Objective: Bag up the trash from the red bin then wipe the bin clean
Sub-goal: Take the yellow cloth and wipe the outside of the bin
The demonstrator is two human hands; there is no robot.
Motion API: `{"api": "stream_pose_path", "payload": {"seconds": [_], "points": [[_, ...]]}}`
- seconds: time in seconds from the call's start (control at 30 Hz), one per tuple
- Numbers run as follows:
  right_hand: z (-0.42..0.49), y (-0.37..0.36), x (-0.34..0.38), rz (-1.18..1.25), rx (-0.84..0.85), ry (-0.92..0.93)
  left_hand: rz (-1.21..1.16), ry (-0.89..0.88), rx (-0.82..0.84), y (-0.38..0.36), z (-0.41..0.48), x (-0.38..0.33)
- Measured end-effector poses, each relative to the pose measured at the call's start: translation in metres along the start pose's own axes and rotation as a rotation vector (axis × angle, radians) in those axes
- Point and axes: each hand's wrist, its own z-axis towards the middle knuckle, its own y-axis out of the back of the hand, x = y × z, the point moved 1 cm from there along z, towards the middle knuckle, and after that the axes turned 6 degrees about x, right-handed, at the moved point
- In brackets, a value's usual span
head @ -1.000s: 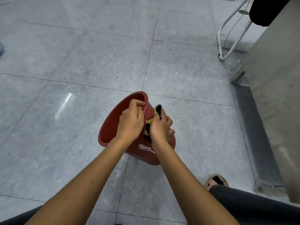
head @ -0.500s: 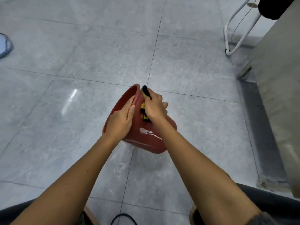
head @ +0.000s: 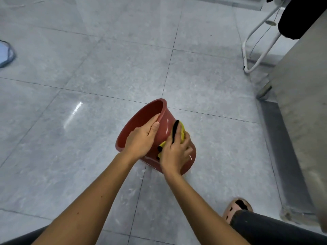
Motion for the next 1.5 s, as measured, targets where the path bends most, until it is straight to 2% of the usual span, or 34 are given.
{"api": "stream_pose_path", "payload": {"seconds": [0.07,0.1,0.23,0.33,0.47,0.53,0.6,0.67,0.73,0.8,0.87,0.97,1.07,1.17,1.23,1.3,1.33,1.37,1.4,1.5], "points": [[0.003,0.002,0.013,0.012,0.02,0.169,-0.049,-0.023,0.003,-0.003,-0.005,-0.005],[0.013,0.005,0.017,0.04,0.049,0.189,-0.047,-0.031,-0.001,-0.005,-0.008,-0.007],[0.047,0.019,-0.006,0.097,0.128,0.052,0.019,-0.005,-0.047,-0.01,-0.013,-0.013],[0.032,0.022,-0.031,0.043,0.137,-0.049,-0.003,0.048,-0.049,-0.01,-0.008,-0.017],[0.004,0.022,-0.014,-0.033,0.094,0.252,0.011,0.034,-0.036,-0.011,-0.003,-0.02],[0.017,0.021,0.006,0.007,0.129,0.301,0.003,0.004,-0.034,-0.012,-0.007,-0.018],[0.039,0.02,0.013,0.031,0.203,0.225,-0.02,-0.004,-0.059,-0.013,-0.015,-0.016],[0.057,0.025,0.003,0.06,0.265,0.072,-0.052,0.007,-0.041,-0.013,-0.021,-0.016],[0.057,0.033,-0.016,0.076,0.277,-0.105,-0.108,0.048,0.007,-0.011,-0.024,-0.018],[0.039,0.033,-0.03,0.04,0.236,-0.203,-0.091,0.078,0.024,-0.011,-0.021,-0.022],[0.015,0.025,-0.022,0.006,0.179,-0.14,-0.058,0.085,0.007,-0.011,-0.018,-0.024],[0.011,0.017,0.011,0.039,0.115,0.088,-0.081,0.029,-0.007,-0.016,-0.021,-0.023],[0.046,0.021,0.019,0.081,0.226,0.143,-0.092,-0.037,-0.005,-0.014,-0.025,-0.017],[0.068,0.023,-0.018,0.085,0.281,-0.039,-0.075,0.006,-0.008,-0.013,-0.025,-0.012],[0.068,0.026,-0.052,0.037,0.229,-0.247,-0.073,0.026,-0.015,-0.014,-0.024,-0.013],[0.061,0.027,-0.07,0.078,0.174,-0.479,-0.064,0.026,-0.017,-0.017,-0.022,-0.016],[0.057,0.025,-0.068,0.105,0.146,-0.537,-0.067,0.035,-0.025,-0.017,-0.02,-0.016],[0.051,0.022,-0.059,0.113,0.113,-0.524,-0.088,0.06,-0.04,-0.017,-0.018,-0.015],[0.041,0.017,-0.043,0.102,0.075,-0.437,-0.118,0.09,-0.062,-0.017,-0.016,-0.014],[-0.001,-0.002,0.005,0.042,-0.019,0.051,-0.147,0.092,-0.115,-0.019,-0.016,-0.01]]}}
